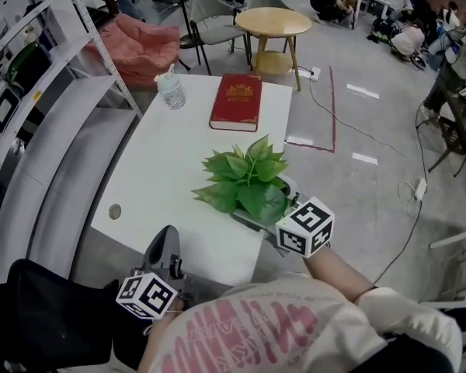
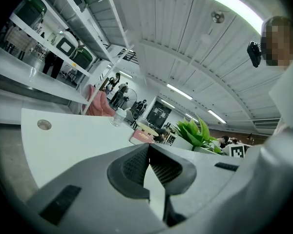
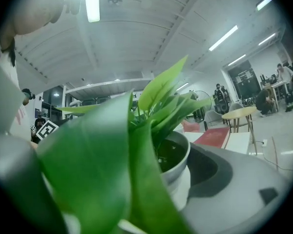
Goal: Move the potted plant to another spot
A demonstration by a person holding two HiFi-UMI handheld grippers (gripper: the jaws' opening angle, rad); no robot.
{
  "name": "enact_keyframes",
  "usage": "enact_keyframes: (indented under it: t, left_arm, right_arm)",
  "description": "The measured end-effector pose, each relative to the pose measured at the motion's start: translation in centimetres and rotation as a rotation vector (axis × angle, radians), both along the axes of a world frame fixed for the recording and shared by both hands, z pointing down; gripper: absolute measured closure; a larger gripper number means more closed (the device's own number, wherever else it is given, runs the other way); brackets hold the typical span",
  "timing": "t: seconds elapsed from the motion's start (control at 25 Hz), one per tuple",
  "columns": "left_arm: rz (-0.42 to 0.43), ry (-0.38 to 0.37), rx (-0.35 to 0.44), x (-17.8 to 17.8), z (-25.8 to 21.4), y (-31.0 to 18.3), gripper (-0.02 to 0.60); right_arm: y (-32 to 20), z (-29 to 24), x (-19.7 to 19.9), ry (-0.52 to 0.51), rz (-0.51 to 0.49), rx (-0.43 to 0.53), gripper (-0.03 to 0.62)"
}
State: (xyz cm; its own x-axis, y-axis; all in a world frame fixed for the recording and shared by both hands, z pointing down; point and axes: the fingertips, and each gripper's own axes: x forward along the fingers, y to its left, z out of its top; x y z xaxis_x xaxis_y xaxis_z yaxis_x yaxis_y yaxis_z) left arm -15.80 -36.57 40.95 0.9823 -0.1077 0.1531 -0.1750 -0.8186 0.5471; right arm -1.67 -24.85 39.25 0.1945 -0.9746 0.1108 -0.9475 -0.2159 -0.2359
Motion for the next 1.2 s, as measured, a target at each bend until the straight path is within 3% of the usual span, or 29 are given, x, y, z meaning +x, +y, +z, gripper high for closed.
enact_keyframes:
  t: [0.24, 0.52, 1.2]
  left_arm:
    - [-0.085, 0.010, -0.002, -0.7, -0.3, 0.9, 0.578]
    - [-0.179, 0.013, -0.025, 0.8, -0.9, 5.1, 0.578]
    - [-0.241, 0.033, -0.079, 5.6, 0.7, 19.2, 0.578]
  right_arm:
    - [0.4, -0.7, 0.0, 0.013, -0.073, 0.008, 0.077]
    - [3.8, -1.4, 2.8, 0.026, -0.146, -0.010, 0.077]
    - [16.3, -0.9, 8.2, 0.033, -0.209, -0.034, 0.077]
